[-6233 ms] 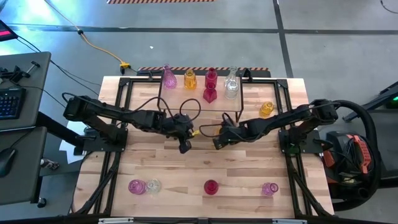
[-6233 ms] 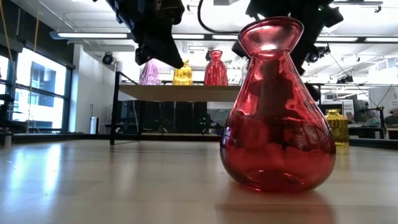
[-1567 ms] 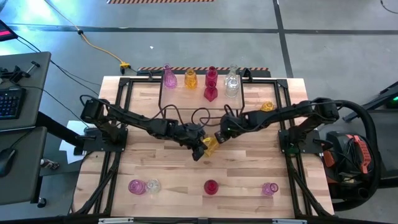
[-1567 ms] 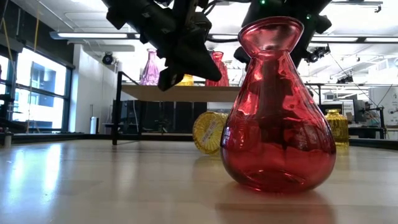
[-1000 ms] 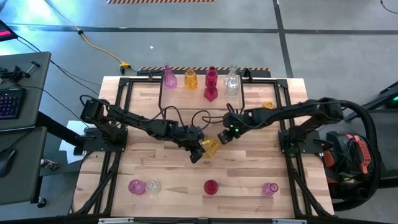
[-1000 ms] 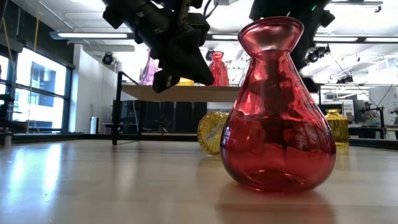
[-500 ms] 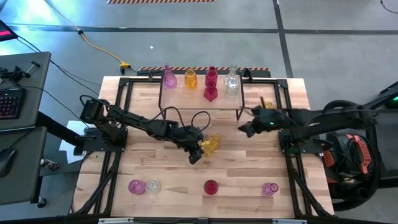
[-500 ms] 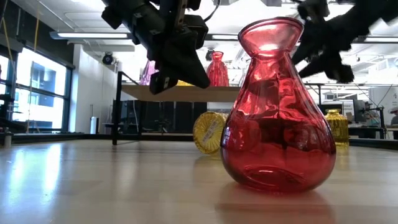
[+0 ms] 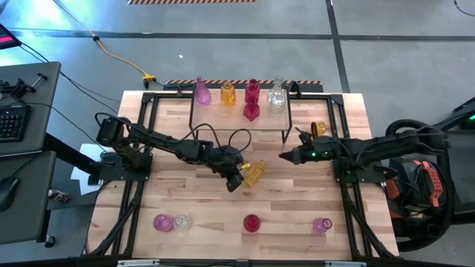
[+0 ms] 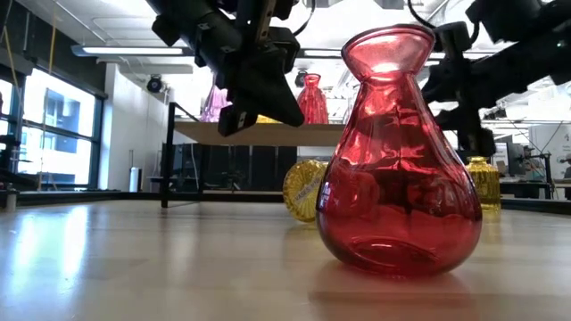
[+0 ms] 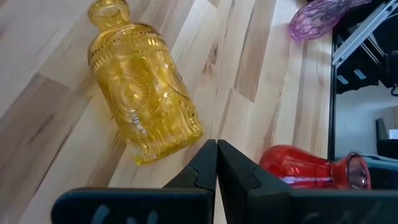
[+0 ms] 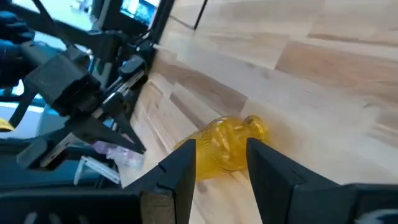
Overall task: Sort vases onto shelf
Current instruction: Put the bottom yellow vase on the shelf and align it with the other yellow vase
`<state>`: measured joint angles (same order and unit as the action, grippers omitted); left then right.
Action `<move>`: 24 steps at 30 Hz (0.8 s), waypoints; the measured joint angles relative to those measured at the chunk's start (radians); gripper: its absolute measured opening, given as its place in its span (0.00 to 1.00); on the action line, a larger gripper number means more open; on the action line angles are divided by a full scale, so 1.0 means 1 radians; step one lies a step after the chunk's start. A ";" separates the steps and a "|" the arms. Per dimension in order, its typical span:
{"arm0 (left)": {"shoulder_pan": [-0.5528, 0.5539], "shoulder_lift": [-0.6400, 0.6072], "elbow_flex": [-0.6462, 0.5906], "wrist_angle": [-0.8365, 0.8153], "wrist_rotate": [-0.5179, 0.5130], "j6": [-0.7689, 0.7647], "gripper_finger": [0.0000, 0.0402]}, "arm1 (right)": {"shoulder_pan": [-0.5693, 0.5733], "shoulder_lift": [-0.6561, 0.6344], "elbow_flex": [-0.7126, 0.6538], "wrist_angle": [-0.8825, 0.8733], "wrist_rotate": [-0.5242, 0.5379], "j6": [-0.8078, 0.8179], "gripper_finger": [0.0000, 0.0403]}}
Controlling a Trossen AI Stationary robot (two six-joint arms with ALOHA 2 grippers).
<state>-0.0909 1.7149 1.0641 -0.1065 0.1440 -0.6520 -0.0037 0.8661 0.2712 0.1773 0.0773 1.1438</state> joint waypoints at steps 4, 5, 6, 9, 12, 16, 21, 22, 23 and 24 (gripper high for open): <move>0.000 0.000 0.000 0.003 0.000 -0.001 0.01 | -0.008 0.106 0.000 0.063 -0.028 -0.023 0.31; 0.000 0.000 0.000 0.003 0.000 -0.001 0.01 | -0.010 0.137 -0.001 0.071 -0.030 -0.023 0.31; 0.000 0.000 0.000 0.003 0.000 -0.001 0.01 | -0.012 0.167 -0.001 0.094 -0.035 -0.024 0.31; 0.000 0.000 0.000 0.002 0.000 -0.002 0.01 | -0.023 0.259 -0.001 0.208 -0.080 -0.041 0.31; -0.004 0.000 0.000 0.000 -0.001 -0.014 0.01 | -0.044 0.353 -0.001 0.324 -0.117 -0.060 0.31; -0.028 0.000 0.000 -0.002 0.000 -0.025 0.01 | -0.076 0.463 -0.001 0.405 -0.148 -0.053 0.31; -0.055 0.000 0.000 -0.037 -0.005 -0.040 0.01 | -0.102 0.551 -0.001 0.549 -0.197 -0.054 0.31; -0.058 0.000 0.000 -0.041 -0.005 -0.044 0.01 | -0.108 0.561 -0.001 0.561 -0.201 -0.053 0.31; -0.063 0.000 0.000 -0.042 -0.007 -0.044 0.01 | -0.111 0.571 0.000 0.568 -0.203 -0.053 0.31; -0.066 0.000 0.000 -0.040 -0.008 -0.044 0.01 | -0.115 0.581 0.001 0.570 -0.207 -0.052 0.31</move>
<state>-0.1567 1.7149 1.0640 -0.1467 0.1364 -0.6964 -0.1192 1.4472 0.2722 0.7475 -0.1293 1.0915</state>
